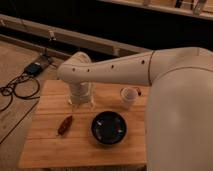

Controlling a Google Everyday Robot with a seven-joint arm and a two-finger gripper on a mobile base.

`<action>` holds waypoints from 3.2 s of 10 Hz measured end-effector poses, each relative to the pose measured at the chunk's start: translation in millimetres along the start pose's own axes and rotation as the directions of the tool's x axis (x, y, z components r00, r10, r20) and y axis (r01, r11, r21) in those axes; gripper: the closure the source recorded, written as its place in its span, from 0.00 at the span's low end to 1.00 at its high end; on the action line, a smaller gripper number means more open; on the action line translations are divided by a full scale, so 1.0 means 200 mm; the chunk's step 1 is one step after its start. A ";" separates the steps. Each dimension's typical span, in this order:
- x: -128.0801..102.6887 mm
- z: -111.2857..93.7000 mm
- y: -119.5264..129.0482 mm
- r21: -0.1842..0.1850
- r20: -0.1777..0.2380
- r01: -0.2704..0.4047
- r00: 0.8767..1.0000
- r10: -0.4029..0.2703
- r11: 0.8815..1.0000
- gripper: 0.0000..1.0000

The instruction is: Place the pepper in the ceramic bowl

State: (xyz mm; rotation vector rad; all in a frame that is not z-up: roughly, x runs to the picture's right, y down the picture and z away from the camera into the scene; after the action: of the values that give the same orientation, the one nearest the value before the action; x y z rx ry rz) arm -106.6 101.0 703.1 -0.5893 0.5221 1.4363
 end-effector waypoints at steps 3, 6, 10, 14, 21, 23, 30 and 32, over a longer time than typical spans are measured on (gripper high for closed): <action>0.00 0.00 0.00 0.000 0.000 0.000 1.000 0.000 1.000 0.35; 0.00 0.00 0.00 0.000 0.000 0.000 1.000 0.000 1.000 0.35; 0.00 0.00 0.00 0.000 0.000 0.000 1.000 0.000 1.000 0.35; 0.00 0.00 0.00 0.000 0.000 0.000 1.000 0.000 1.000 0.35; 0.00 0.00 0.00 0.001 0.000 0.000 1.000 0.000 1.000 0.35; -0.02 0.04 0.04 -0.009 0.018 -0.020 1.000 0.020 1.000 0.35; 0.00 0.35 0.29 -0.047 0.016 -0.025 1.000 0.025 0.999 0.35; -0.02 0.46 0.34 -0.056 0.015 -0.018 1.000 0.018 0.998 0.35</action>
State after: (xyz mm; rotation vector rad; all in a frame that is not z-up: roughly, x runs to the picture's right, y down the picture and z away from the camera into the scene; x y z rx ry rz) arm -176.4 161.1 770.1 -0.6184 0.4776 1.4752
